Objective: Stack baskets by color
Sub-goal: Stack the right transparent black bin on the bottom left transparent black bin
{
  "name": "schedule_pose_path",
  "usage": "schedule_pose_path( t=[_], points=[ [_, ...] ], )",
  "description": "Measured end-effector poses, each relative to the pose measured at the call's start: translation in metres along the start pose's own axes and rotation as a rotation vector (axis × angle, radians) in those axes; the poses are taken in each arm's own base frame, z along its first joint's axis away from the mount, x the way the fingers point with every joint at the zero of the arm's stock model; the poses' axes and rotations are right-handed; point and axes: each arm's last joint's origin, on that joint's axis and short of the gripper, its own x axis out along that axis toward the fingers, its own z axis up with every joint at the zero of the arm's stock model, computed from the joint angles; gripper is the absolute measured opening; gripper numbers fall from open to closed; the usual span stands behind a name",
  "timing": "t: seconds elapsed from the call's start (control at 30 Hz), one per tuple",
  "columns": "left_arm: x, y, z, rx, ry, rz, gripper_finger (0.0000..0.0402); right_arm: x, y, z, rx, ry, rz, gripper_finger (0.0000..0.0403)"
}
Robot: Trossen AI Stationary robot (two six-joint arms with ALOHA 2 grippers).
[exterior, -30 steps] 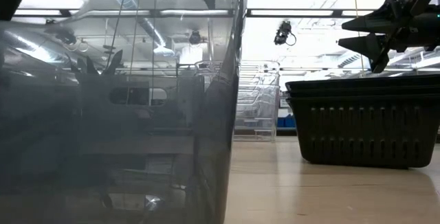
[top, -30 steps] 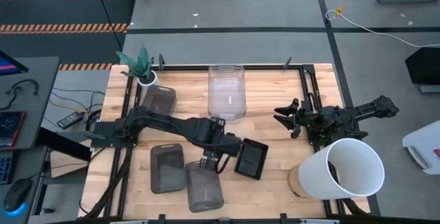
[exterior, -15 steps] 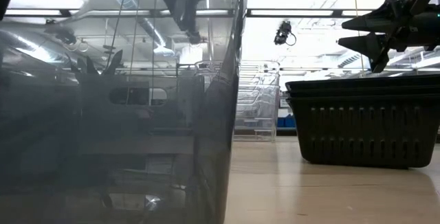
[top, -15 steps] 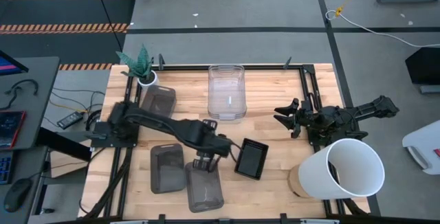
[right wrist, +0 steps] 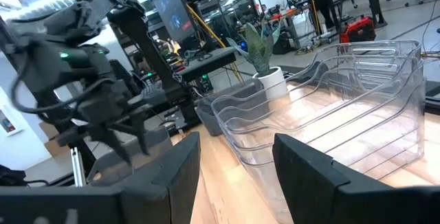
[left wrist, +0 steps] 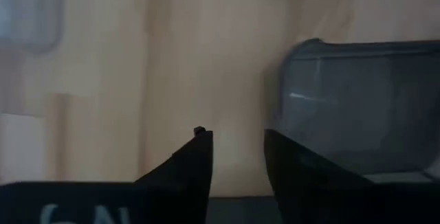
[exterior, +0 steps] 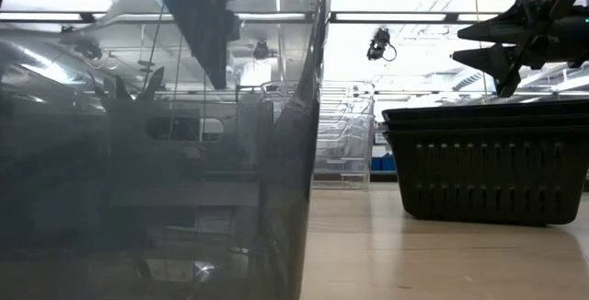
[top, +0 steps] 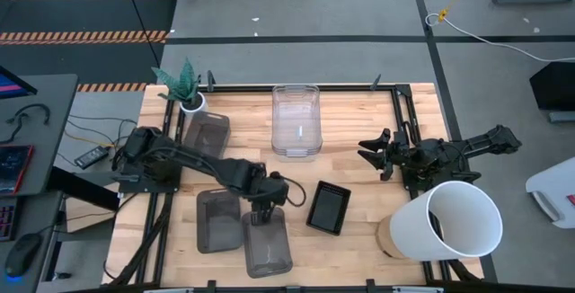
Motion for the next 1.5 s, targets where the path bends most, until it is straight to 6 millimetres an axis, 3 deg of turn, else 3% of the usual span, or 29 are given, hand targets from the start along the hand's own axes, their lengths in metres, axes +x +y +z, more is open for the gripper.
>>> schedule_pose_path(
  t=[0.17,0.37,0.67,1.0,1.23,1.37,1.5],
  points=[
    [-0.002,-0.017,-0.002,-0.026,-0.045,-0.028,0.0179,0.000,0.000,0.000,0.002,-0.004,0.002,0.0188],
    [0.004,-0.021,-0.006,-0.118,-0.028,0.028,0.0210,0.000,0.000,0.001,0.003,-0.006,0.003,0.0188],
    [0.039,-0.039,-0.013,-0.112,0.065,0.055,0.0211,0.000,0.001,0.001,0.007,-0.014,0.005,0.0188],
    [0.067,-0.042,-0.015,-0.076,0.144,0.063,0.0151,0.000,0.001,0.003,0.016,-0.030,0.012,0.0188],
    [0.069,-0.039,-0.013,-0.035,0.152,0.070,0.0034,0.000,0.001,0.004,0.020,-0.036,0.014,0.0188],
    [0.058,-0.034,-0.006,-0.021,0.128,0.061,0.0011,0.000,0.001,0.004,0.020,-0.037,0.014,0.0188],
    [0.028,-0.021,-0.002,-0.003,0.121,0.106,0.0007,0.000,0.001,0.004,0.020,-0.037,0.014,0.0188]
  ],
)
